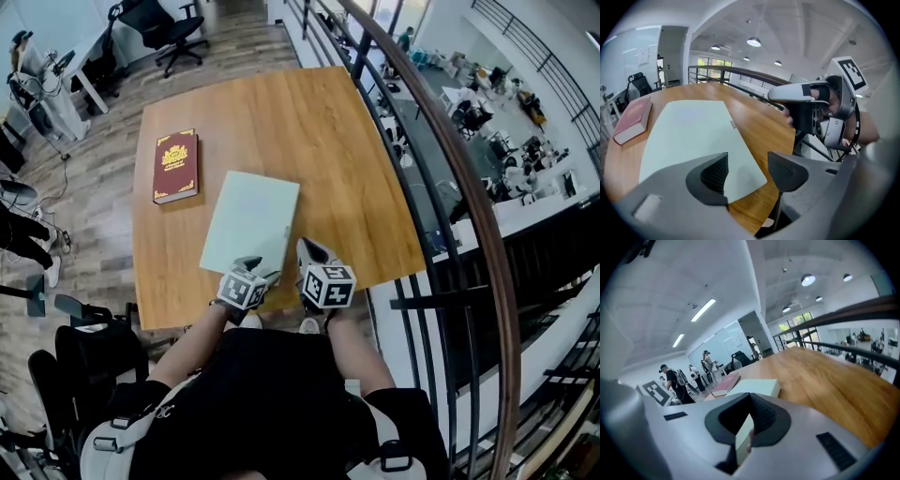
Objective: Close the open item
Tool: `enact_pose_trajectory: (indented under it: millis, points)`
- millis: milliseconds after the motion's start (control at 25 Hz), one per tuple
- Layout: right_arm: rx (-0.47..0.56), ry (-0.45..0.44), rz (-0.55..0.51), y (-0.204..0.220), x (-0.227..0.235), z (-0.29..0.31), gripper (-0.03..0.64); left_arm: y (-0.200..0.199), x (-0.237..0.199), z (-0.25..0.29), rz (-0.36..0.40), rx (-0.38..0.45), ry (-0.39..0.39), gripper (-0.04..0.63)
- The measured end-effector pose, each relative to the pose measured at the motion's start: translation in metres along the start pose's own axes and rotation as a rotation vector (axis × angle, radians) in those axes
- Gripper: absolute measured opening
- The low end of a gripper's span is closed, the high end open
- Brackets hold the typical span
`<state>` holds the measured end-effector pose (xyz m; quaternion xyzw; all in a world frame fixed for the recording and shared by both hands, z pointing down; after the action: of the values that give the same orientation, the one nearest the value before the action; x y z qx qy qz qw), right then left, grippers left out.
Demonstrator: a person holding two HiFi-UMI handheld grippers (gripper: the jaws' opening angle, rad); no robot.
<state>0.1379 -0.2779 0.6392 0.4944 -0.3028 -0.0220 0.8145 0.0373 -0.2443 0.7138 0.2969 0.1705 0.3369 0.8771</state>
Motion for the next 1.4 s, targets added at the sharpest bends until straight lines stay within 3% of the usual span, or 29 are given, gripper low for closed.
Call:
enact_pose_trajectory:
  millis: [160,240,320,560,720,960,1400]
  points:
    - [0.07,0.027,-0.157,-0.038,-0.016,-0.013,0.003,-0.037,-0.025,-0.027,-0.1,0.143,-0.083,0.207]
    - [0.103,0.04,-0.196,-0.056,-0.021,-0.019,0.003,-0.059,-0.043,-0.047,-0.152,0.231,-0.159,0.084]
    - [0.143,0.049,-0.223,-0.075,-0.028,-0.025,0.003,-0.077,-0.061,-0.066,-0.181,0.307,-0.228,0.015]
    - [0.299,0.083,-0.312,-0.135,-0.051,-0.05,0.003,-0.13,-0.086,-0.133,-0.218,0.523,-0.317,0.003]
    - [0.382,0.142,-0.391,-0.162,-0.063,-0.068,0.003,-0.156,-0.087,-0.168,-0.18,0.631,-0.356,0.003]
    - [0.418,0.191,-0.495,-0.17,-0.076,-0.079,0.003,-0.174,-0.088,-0.2,-0.129,0.711,-0.398,0.003]
    - [0.408,0.198,-0.482,-0.167,-0.075,-0.081,0.003,-0.172,-0.089,-0.208,-0.117,0.73,-0.427,0.003]
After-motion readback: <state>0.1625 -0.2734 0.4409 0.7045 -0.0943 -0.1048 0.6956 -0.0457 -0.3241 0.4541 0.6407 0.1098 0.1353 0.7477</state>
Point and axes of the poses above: the fingertips, and each gripper's own axes: z forward along the fingers, x to its right, y out of its underside, the point moved 1 cm from there along -z, backward along the fingers, and after that the axes turned 11 degrees about -y, right-handed, at the moved point
